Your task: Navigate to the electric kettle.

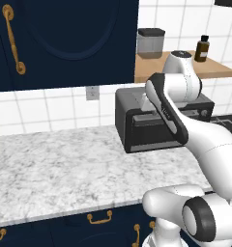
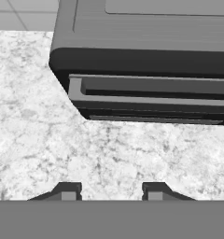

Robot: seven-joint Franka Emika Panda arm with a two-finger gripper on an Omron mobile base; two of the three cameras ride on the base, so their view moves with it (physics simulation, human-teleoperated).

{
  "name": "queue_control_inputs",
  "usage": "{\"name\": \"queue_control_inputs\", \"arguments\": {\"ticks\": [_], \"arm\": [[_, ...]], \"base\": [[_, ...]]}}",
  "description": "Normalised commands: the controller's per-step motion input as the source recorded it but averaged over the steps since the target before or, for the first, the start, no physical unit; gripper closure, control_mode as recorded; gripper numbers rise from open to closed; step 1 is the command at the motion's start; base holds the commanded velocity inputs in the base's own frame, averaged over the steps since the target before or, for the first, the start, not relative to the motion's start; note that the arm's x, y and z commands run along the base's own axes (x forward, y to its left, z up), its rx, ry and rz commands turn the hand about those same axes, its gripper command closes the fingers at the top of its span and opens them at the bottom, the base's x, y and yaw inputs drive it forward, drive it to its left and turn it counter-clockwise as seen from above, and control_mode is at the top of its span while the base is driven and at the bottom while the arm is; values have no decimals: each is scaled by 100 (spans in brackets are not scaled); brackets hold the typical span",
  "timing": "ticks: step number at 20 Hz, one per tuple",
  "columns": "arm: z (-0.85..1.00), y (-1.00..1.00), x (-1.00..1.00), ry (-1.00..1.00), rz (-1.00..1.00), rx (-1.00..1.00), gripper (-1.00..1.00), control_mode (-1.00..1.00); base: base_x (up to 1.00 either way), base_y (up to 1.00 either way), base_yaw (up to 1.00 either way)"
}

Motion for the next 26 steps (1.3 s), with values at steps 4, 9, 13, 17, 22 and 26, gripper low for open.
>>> {"name": "queue_control_inputs", "arguments": {"ticks": [4, 9, 13, 17, 22, 26], "arm": [[0, 0, 0, 0, 0, 0, -100, 100], [0, 0, 0, 0, 0, 0, -100, 100], [0, 0, 0, 0, 0, 0, -100, 100], [0, 0, 0, 0, 0, 0, -100, 100], [0, 0, 0, 0, 0, 0, -100, 100], [0, 0, 0, 0, 0, 0, -100, 100]], "base": [[0, 0, 0], [0, 0, 0], [-8, 2, 0], [-39, 3, 0], [-76, 0, 3], [-51, 0, 28]]}}
